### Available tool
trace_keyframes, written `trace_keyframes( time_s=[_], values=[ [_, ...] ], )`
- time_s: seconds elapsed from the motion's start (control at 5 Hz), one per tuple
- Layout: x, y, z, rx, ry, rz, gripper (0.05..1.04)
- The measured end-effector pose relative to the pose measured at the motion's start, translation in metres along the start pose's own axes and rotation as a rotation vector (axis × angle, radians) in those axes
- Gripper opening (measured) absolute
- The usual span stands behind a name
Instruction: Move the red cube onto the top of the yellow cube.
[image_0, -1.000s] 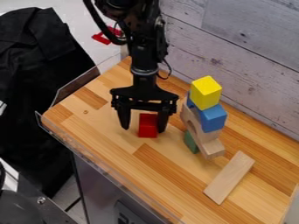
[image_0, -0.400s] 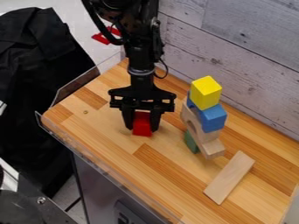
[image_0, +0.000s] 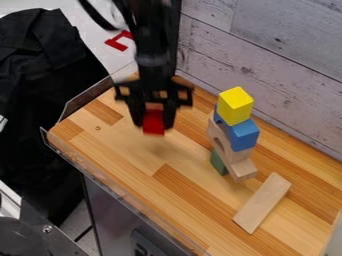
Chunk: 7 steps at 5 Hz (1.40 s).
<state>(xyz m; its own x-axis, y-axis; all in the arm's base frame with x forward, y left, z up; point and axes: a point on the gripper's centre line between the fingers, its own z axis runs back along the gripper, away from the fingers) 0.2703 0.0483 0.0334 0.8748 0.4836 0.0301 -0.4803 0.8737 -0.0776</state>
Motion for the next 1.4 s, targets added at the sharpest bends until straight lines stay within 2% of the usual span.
trace_keyframes(
  time_s=[0.2, 0.4, 0.6, 0.8, 1.0, 1.2, 1.4],
  values=[
    [-0.005, 0.002, 0.050, -0.023, -0.064, -0.132, 0.571],
    [0.002, -0.003, 0.099, -0.020, -0.084, -0.323, 0.570],
    [0.005, -0.014, 0.121, -0.011, -0.080, -0.482, 0.570],
    [0.005, -0.033, 0.134, -0.007, -0.070, -0.650, 0.570],
    [0.003, -0.050, 0.134, -0.019, -0.037, -0.764, 0.571],
    [-0.001, -0.070, 0.130, -0.033, -0.003, -0.854, 0.571],
    [-0.005, -0.077, 0.122, -0.059, 0.034, -0.876, 0.571]
  ],
)
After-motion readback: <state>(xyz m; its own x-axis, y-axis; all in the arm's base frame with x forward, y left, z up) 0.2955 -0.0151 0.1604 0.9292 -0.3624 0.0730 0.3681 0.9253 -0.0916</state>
